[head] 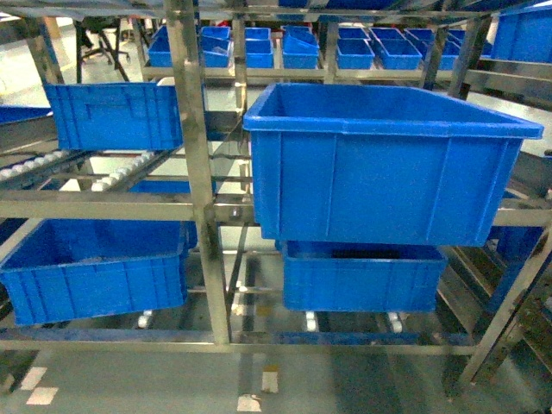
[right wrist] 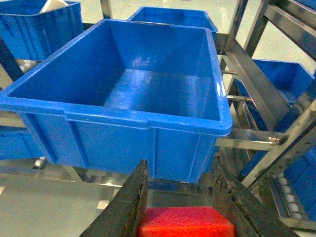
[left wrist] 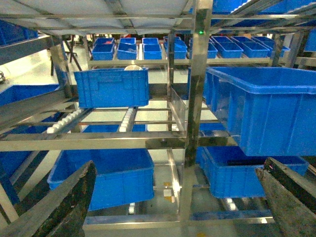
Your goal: Place magnetic block on left shelf second layer
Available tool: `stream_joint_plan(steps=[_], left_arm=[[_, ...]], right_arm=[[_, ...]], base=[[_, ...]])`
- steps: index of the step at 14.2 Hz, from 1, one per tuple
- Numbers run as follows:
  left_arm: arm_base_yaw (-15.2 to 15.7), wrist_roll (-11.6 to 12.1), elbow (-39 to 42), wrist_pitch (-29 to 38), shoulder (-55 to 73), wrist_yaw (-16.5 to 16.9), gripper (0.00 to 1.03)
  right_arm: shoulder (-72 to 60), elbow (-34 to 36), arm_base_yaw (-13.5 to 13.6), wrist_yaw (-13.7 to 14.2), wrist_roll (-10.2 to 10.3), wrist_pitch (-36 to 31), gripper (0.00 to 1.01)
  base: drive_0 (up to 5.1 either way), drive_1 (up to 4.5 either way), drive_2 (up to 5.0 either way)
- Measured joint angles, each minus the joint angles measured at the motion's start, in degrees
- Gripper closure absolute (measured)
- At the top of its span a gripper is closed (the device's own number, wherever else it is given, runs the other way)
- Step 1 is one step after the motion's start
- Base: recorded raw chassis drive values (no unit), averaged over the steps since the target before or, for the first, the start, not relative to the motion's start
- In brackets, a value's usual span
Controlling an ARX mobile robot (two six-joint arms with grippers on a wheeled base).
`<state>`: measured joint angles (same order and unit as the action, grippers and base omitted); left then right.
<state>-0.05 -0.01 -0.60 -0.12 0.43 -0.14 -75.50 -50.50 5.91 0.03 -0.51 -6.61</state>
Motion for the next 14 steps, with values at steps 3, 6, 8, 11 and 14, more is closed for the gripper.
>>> stream_joint_plan(steps=[3, 6, 8, 11, 14], left_arm=[[0.0, 0.0, 0.0, -0.04, 0.0, -0.02, 0.05], [0.0, 0.0, 0.0, -0.04, 0.0, 0.13, 0.05], [-0.04, 0.0, 0.0, -0.2, 0.0, 0.11, 0.05], [0.0, 0.0, 0.0, -0.07, 0.0, 0.09, 0.05], [0.0, 0.0, 0.0, -0.11, 0.0, 0.11, 0.05]], right_arm=[[0.48, 0.0, -0.33, 0.17, 0.0, 0.07, 0.68], [0.48, 0.0, -0.31, 0.17, 0.0, -0.02, 0.68], [0.46, 0.0, -0.33, 0.17, -0.02, 0.13, 0.68], [0.48, 0.0, -0.28, 0.15, 0.0, -0.24, 0.68], [0.46, 0.0, -0.31, 0.17, 0.0, -0.17, 0.68]], base=[[0.0, 4.14, -4.2], [0.1, 4.27, -4.0], [0.2, 4.33, -4.0], [0.1, 4.27, -4.0], [0.1, 4.23, -4.1]])
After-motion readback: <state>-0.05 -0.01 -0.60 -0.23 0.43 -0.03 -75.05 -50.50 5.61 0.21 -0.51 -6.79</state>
